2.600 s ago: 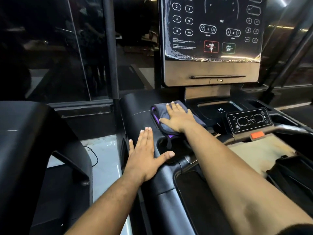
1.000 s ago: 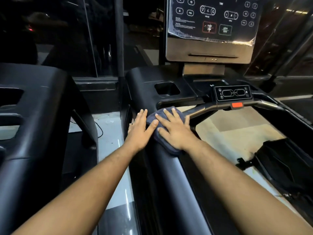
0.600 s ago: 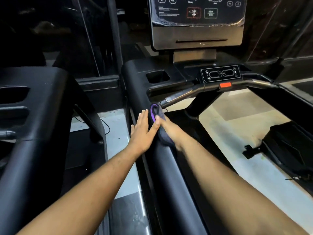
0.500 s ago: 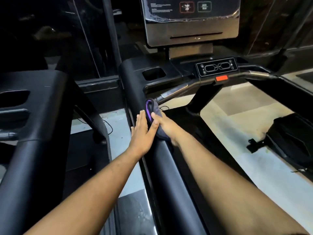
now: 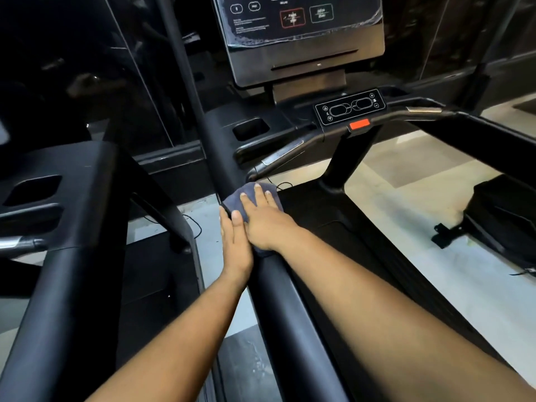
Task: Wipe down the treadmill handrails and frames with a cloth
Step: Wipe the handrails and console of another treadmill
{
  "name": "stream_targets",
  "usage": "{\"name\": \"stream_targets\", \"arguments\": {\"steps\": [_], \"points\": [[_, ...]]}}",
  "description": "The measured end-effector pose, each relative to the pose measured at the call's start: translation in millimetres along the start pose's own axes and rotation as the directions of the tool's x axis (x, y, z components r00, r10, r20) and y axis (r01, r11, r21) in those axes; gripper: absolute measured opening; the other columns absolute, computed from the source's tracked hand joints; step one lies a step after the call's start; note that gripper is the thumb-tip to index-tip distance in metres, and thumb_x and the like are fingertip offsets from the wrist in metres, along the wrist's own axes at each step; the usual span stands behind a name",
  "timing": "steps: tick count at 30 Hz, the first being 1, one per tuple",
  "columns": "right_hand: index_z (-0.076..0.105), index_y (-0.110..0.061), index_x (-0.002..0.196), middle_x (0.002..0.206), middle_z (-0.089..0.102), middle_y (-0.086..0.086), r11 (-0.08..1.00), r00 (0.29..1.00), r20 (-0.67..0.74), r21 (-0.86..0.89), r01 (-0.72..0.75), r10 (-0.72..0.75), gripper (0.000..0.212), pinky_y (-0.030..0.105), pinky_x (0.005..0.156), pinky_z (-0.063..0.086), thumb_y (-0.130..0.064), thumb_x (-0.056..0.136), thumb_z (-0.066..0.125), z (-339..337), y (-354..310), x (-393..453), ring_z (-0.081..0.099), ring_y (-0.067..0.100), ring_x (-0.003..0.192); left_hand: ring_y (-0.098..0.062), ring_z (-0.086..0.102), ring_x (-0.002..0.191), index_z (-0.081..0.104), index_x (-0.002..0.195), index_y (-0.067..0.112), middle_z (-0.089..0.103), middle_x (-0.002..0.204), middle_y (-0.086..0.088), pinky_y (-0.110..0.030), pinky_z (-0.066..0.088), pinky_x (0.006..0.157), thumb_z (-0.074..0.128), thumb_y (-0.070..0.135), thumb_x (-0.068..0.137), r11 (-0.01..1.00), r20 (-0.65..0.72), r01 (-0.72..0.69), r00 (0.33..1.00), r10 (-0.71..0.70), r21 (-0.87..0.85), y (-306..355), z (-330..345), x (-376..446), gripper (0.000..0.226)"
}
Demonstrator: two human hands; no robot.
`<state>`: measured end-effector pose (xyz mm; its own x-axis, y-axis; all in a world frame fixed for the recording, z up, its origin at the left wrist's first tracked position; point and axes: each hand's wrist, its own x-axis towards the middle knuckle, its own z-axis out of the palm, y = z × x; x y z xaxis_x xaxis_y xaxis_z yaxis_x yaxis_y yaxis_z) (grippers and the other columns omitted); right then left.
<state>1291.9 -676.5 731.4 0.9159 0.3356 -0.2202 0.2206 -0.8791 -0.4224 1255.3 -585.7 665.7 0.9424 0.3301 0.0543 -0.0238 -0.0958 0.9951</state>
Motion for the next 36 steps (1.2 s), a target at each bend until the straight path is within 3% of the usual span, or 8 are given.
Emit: {"name": "stream_targets", "arguments": {"steps": [5, 12, 16, 19, 25, 29, 33, 36], "points": [[0.006, -0.028, 0.165, 0.171, -0.019, -0.001, 0.996, 0.994, -0.069, 0.023, 0.083, -0.081, 0.07, 0.058, 0.124, 0.017, -0.04, 0.107, 0.042, 23, 20, -50, -0.011, 0.026, 0.159, 0.004, 0.016, 0.151, 0.016, 0.164, 0.028, 0.017, 0.16, 0.023, -0.035, 0.011, 0.13, 0.032, 0.078, 0.082, 0.997, 0.021, 0.011, 1.0, -0.009, -0.082, -2, 2, -8, 0.097], [0.013, -0.026, 0.165, 0.172, -0.006, 0.013, 0.977, 0.997, -0.077, 0.207, 0.045, -0.03, 0.067, 0.036, 0.126, 0.017, -0.033, 0.107, 0.046, 6, 16, -8, 0.006, 0.03, 0.159, -0.006, 0.006, 0.158, 0.009, 0.165, 0.019, 0.007, 0.172, 0.004, -0.042, 0.004, 0.13, 0.024, 0.079, 0.082, 0.999, 0.04, -0.04, 0.998, 0.038, 0.037, 1, 6, -4, 0.103], [0.013, -0.025, 0.165, 0.173, -0.01, 0.007, 0.996, 0.995, -0.094, 0.067, 0.051, -0.045, 0.067, 0.039, 0.117, 0.028, -0.032, 0.107, 0.046, 18, 16, -72, 0.025, 0.041, 0.152, -0.004, 0.009, 0.157, 0.011, 0.165, 0.022, 0.009, 0.172, 0.007, -0.039, 0.006, 0.131, 0.033, 0.077, 0.081, 0.992, 0.04, 0.022, 0.999, -0.017, -0.124, 2, 2, -37, 0.103], [0.012, -0.025, 0.165, 0.173, -0.011, 0.006, 0.996, 0.991, -0.1, -0.023, 0.088, -0.09, 0.067, 0.042, 0.123, 0.021, -0.034, 0.107, 0.045, 41, 27, -134, 0.015, 0.039, 0.155, -0.001, 0.02, 0.154, 0.019, 0.165, 0.029, 0.019, 0.17, 0.013, -0.036, 0.014, 0.13, 0.041, 0.074, 0.083, 0.968, 0.095, 0.086, 0.993, -0.065, -0.238, -5, -6, -75, 0.096], [0.01, -0.03, 0.164, 0.172, -0.015, 0.0, 0.987, 0.996, 0.017, -0.136, 0.088, -0.087, 0.073, 0.061, 0.124, 0.013, -0.041, 0.101, 0.045, 26, 13, -116, -0.011, 0.035, 0.158, 0.005, 0.02, 0.151, 0.026, 0.163, 0.031, 0.024, 0.168, 0.017, -0.035, 0.012, 0.13, 0.037, 0.085, 0.085, 0.973, 0.084, 0.183, 0.981, -0.173, -0.139, -15, -26, -149, 0.095], [0.021, -0.019, 0.164, 0.173, 0.0, 0.008, 0.971, 0.978, -0.055, -0.145, 0.19, -0.199, 0.066, 0.044, 0.127, -0.002, -0.031, 0.104, 0.046, 43, 27, -176, -0.006, 0.038, 0.157, 0.011, 0.013, 0.142, 0.016, 0.165, 0.027, 0.011, 0.166, 0.02, -0.021, 0.01, 0.122, 0.03, 0.058, 0.107, 0.984, 0.067, 0.136, 0.989, -0.129, -0.114, 3, -25, -195, 0.068], [0.026, -0.026, 0.162, 0.173, 0.004, -0.002, 0.968, 0.969, -0.068, -0.104, 0.229, -0.237, 0.064, 0.052, 0.126, 0.015, -0.033, 0.102, 0.048, 65, 45, -254, -0.006, 0.031, 0.158, 0.003, 0.017, 0.146, 0.015, 0.165, 0.025, 0.014, 0.171, 0.011, -0.02, 0.014, 0.115, 0.031, 0.052, 0.11, 0.985, 0.079, 0.133, 0.989, -0.125, -0.109, 16, -22, -223, 0.064], [0.024, -0.031, 0.162, 0.173, 0.002, -0.008, 0.965, 0.979, -0.072, -0.197, 0.175, -0.193, 0.062, 0.054, 0.123, 0.025, -0.037, 0.103, 0.045, 65, 41, -276, -0.005, 0.027, 0.159, -0.005, 0.02, 0.152, 0.015, 0.165, 0.025, 0.018, 0.17, 0.007, -0.022, 0.018, 0.114, 0.033, 0.054, 0.109, 0.989, 0.119, 0.132, 0.985, -0.124, -0.064, 22, -17, -231, 0.066]]}}
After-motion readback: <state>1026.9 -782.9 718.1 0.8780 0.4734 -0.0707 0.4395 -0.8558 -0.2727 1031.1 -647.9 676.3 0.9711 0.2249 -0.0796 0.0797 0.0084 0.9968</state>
